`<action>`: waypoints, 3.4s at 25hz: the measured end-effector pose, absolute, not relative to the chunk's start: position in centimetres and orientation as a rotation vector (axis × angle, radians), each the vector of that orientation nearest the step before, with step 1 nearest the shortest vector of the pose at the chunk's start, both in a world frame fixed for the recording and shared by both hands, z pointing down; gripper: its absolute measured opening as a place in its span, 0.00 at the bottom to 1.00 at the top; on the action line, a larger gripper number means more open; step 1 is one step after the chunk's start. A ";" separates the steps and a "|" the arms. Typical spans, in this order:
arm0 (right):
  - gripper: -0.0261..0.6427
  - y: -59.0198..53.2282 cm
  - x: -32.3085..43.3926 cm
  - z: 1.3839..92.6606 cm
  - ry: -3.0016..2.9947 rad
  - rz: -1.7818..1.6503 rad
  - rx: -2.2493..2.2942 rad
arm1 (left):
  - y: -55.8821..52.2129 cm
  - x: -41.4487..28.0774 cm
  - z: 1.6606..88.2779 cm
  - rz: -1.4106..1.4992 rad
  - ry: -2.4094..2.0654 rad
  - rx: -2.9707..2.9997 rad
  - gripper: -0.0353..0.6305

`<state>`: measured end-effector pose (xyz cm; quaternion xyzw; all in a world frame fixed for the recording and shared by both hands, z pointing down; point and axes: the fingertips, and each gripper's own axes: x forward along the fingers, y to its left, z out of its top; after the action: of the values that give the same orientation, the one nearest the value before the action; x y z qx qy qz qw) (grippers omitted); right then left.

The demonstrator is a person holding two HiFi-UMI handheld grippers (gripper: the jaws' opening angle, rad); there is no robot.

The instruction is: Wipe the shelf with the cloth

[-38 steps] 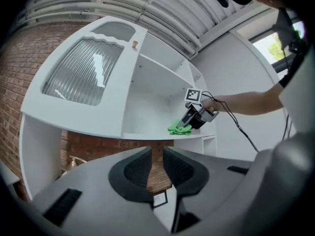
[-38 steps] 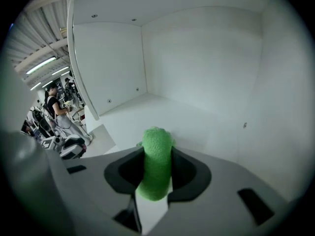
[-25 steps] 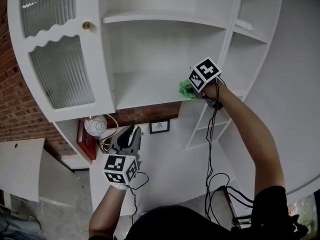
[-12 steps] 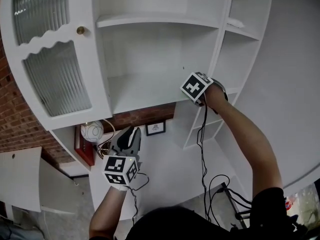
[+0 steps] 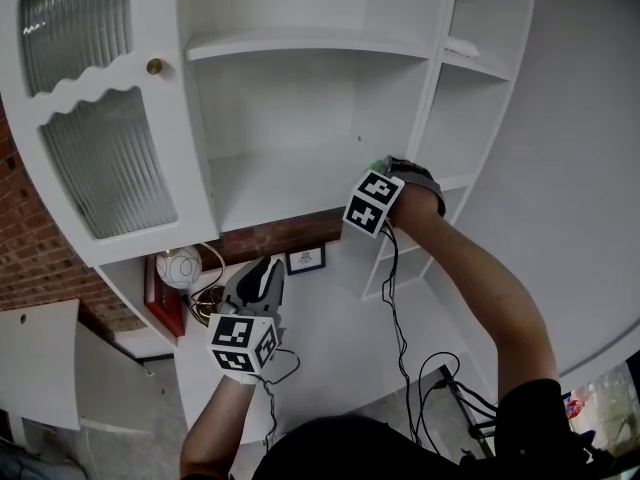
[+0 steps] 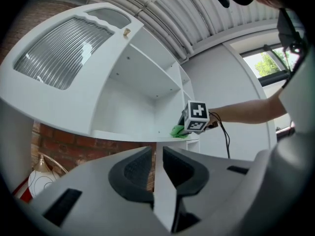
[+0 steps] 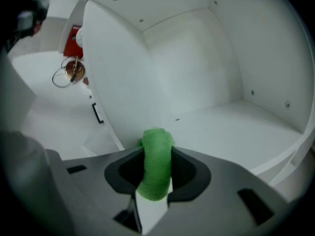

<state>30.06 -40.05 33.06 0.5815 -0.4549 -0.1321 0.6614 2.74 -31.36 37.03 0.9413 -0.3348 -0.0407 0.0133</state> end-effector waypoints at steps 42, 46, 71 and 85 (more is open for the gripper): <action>0.23 -23.9 16.2 34.2 -2.479 -0.799 1.663 | -27.8 -6.4 37.9 -0.016 -1.729 2.726 0.16; 0.23 -23.8 18.1 39.2 -2.418 -0.648 1.699 | -27.3 -6.7 39.7 0.047 -1.765 2.724 0.16; 0.22 -24.6 18.7 42.9 -2.484 -0.389 1.751 | -27.0 -6.5 43.1 0.091 -1.739 2.707 0.16; 0.22 -24.9 18.9 43.2 -2.495 -0.385 1.722 | -27.2 -5.8 43.3 0.097 -1.742 2.707 0.16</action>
<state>18.89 -24.88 43.17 0.5630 -0.8156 -0.1260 0.0428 -5.83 -27.24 43.27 0.8399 -0.5404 0.0302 -0.0395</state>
